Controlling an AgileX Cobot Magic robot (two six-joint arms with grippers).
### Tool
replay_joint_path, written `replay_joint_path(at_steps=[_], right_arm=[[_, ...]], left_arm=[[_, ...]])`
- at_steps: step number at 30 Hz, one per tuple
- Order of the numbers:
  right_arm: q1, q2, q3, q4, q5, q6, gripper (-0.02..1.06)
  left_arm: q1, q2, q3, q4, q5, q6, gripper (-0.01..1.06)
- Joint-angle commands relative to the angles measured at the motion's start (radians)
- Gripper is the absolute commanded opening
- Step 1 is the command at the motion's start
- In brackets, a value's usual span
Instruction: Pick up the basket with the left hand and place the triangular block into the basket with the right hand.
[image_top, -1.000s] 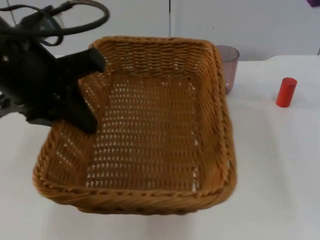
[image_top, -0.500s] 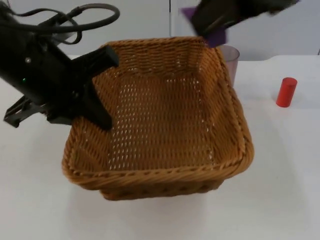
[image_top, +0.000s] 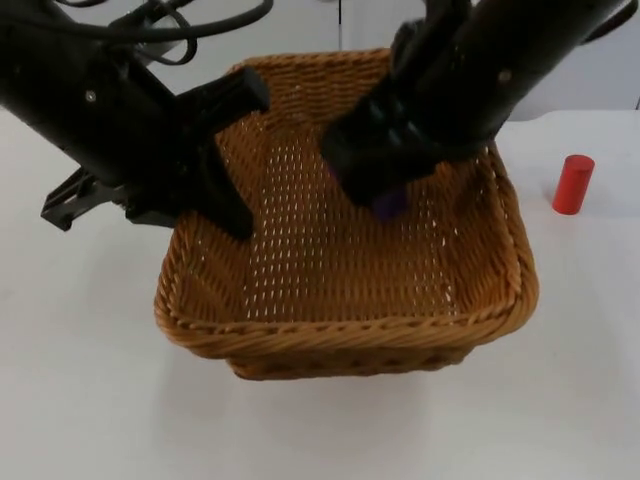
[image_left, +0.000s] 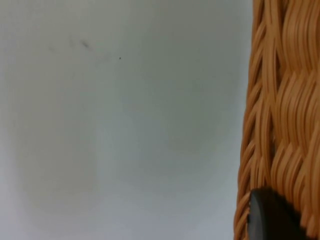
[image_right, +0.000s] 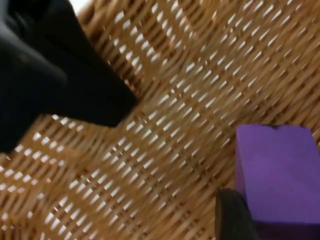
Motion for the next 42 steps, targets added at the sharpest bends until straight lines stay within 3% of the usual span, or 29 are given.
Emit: replay_joint_path(at_steps=[1, 4, 8, 11, 12, 16, 17, 18, 31, 36, 42], right_arm=[[0.003, 0.009, -0.010, -0.008, 0.011, -0.023, 0.00], [0.003, 0.012, -0.010, -0.010, 0.018, -0.031, 0.00], [0.003, 0.012, -0.010, -0.019, 0.016, -0.031, 0.11], [0.004, 0.012, -0.010, -0.034, 0.016, -0.031, 0.37], [0.004, 0.012, -0.010, -0.034, 0.016, -0.031, 0.37], [0.012, 0.012, -0.010, -0.030, 0.011, -0.081, 0.96], [0.012, 0.012, -0.010, -0.030, 0.011, -0.081, 0.96], [0.014, 0.012, -0.010, -0.032, 0.009, -0.086, 1.05], [0.008, -0.097, -0.010, -0.022, 0.021, -0.069, 1.04], [-0.060, -0.255, -0.010, -0.022, 0.038, -0.038, 1.04], [-0.213, -0.495, -0.010, -0.026, 0.086, -0.038, 1.04]], left_arm=[[-0.004, 0.004, -0.010, -0.032, 0.007, -0.003, 0.00], [-0.004, 0.006, -0.010, -0.032, 0.006, -0.003, 0.00], [-0.004, 0.006, -0.010, -0.032, 0.006, -0.003, 0.00], [-0.004, 0.006, -0.010, -0.032, 0.004, -0.003, 0.00], [-0.004, 0.006, -0.010, -0.032, 0.004, -0.003, 0.00], [-0.004, 0.006, -0.010, -0.032, 0.006, -0.003, 0.00], [-0.004, 0.006, -0.010, -0.032, 0.006, -0.003, 0.00], [-0.004, 0.006, -0.010, -0.032, 0.008, -0.003, 0.00], [-0.004, 0.006, -0.010, -0.012, 0.021, -0.003, 0.00], [-0.004, 0.006, -0.010, -0.012, 0.021, -0.003, 0.00], [-0.004, 0.006, -0.008, -0.005, 0.001, -0.003, 0.00]])
